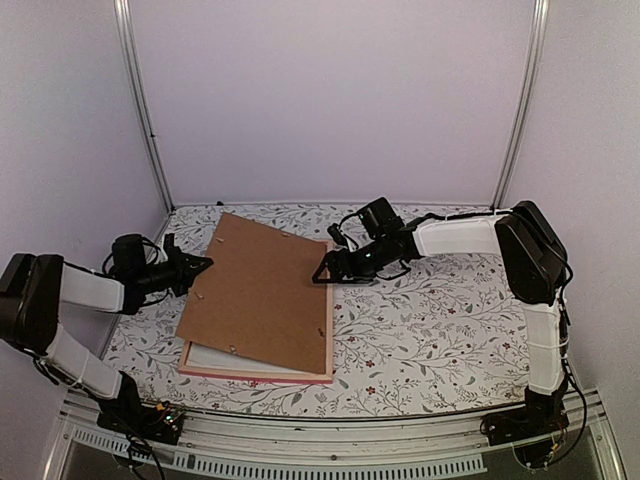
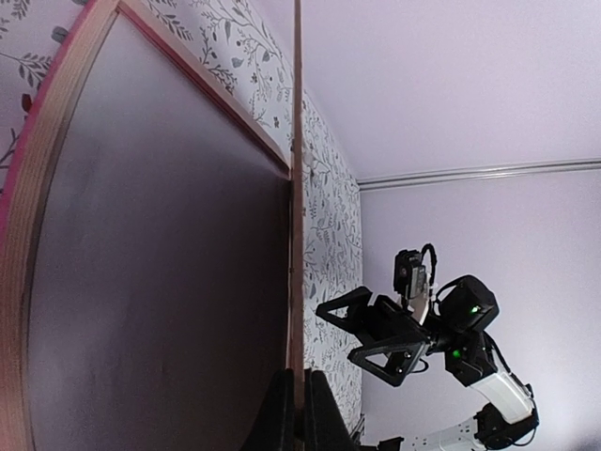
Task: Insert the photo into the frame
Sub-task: Place the backboard on the frame body.
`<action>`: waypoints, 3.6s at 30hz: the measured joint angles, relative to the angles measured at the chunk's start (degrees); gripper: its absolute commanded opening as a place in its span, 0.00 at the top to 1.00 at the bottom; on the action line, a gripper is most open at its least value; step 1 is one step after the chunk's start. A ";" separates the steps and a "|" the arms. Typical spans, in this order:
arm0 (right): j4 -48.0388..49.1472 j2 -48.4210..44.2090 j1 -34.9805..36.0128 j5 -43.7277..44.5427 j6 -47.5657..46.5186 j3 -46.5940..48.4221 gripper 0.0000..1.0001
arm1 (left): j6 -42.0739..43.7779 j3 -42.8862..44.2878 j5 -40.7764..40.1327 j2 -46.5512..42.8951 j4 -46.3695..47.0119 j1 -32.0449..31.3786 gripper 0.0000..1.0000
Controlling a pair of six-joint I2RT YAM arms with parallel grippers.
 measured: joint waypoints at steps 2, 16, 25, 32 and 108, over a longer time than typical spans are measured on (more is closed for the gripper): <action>-0.02 0.00 -0.02 0.02 0.02 -0.02 0.06 | 0.11 0.07 0.00 0.31 0.09 0.00 1.00; -0.02 0.00 -0.04 0.04 0.02 -0.46 0.06 | 0.39 1.09 0.07 2.75 1.38 -0.02 1.00; 0.00 -0.02 -0.09 0.11 0.02 -0.76 0.06 | 0.37 1.20 0.13 4.04 2.78 -0.26 1.00; 0.02 -0.02 -0.35 0.76 0.02 -0.76 0.05 | 0.15 0.59 -0.44 5.16 4.83 -1.25 1.00; -0.09 -2.58 -2.93 5.53 0.46 -2.80 0.05 | 28.35 19.41 -30.53 6.95 -43.87 -17.16 0.23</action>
